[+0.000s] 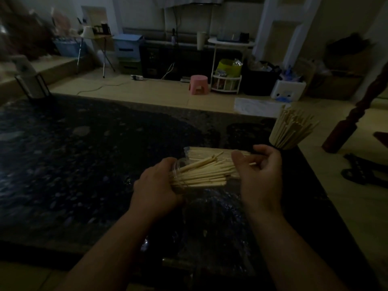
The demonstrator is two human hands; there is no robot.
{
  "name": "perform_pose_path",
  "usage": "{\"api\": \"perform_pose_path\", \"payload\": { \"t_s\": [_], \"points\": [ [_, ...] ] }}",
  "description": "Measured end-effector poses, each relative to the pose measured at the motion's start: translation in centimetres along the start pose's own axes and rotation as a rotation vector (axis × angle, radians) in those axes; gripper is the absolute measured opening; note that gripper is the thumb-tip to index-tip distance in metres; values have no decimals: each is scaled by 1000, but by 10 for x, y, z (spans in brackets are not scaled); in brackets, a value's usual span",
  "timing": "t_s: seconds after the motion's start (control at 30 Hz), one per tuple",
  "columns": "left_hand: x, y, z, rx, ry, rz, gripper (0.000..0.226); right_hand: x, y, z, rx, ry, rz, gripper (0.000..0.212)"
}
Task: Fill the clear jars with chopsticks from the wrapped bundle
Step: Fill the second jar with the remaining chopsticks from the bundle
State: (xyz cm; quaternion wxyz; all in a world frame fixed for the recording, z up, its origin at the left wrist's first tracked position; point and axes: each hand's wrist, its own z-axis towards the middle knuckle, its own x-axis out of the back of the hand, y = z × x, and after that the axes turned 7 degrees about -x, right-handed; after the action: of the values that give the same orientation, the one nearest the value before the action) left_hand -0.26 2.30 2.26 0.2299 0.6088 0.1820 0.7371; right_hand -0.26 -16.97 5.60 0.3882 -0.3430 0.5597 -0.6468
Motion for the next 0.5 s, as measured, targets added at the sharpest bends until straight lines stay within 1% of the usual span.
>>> {"api": "perform_pose_path", "payload": {
  "t_s": [0.07,0.1,0.2,0.3,0.33,0.37,0.4,0.47,0.5],
  "points": [
    [1,0,0,0,-4,0,73,0,1,1,-15,-18,-78,14],
    [1,0,0,1,-7,2,74,0,3,1,-21,-52,-120,9],
    [3,0,0,6,-22,21,75,-1,6,0,-30,-133,-166,21],
    [3,1,-2,-5,-24,0,75,0,3,-1,6,-128,-272,25],
    [3,1,-2,-6,-24,-10,74,1,0,-2,2,-135,-273,27],
    [3,1,-2,-7,-24,-13,73,2,1,-1,-23,-180,-264,32],
    [2,2,-2,-9,-22,-9,73,1,1,-3,-53,-263,-266,37],
    [1,2,-1,-6,-28,4,72,-2,4,-8,-105,-468,-348,48],
    [2,2,-1,3,-35,11,73,-4,7,-11,-117,-529,-384,53]
  ]
}}
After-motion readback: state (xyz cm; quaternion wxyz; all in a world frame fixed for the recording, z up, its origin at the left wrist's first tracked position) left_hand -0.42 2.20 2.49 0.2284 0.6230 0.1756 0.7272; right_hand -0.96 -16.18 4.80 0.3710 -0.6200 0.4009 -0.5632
